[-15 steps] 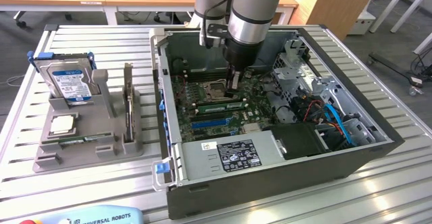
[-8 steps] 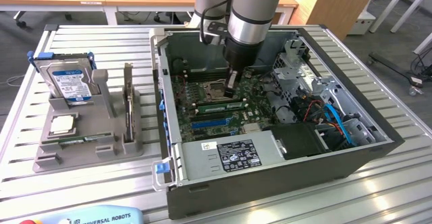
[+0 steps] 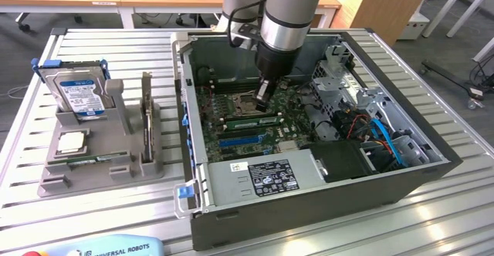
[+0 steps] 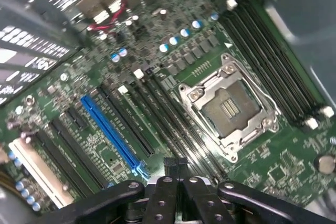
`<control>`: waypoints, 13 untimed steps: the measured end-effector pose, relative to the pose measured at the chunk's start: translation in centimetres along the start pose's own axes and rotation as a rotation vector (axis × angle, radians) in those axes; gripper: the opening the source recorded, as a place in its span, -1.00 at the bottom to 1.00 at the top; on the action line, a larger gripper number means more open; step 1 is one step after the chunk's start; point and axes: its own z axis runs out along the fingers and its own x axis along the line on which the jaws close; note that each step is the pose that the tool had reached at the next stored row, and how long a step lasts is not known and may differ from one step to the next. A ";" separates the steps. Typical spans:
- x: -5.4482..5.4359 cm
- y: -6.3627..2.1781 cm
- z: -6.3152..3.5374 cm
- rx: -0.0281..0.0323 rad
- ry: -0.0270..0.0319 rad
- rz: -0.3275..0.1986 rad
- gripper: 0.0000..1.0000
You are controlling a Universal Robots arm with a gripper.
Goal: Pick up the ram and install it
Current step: 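Press down the ram until it locks into place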
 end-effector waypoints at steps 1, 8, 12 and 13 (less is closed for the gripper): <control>0.0 0.00 0.00 0.0004 -0.0003 0.019 -0.80; 0.0 0.00 0.05 0.0032 -0.0030 0.146 -0.80; 0.0 0.00 0.08 0.0048 -0.0045 0.219 -0.80; 0.0 0.00 0.09 0.0051 -0.0050 0.237 -0.80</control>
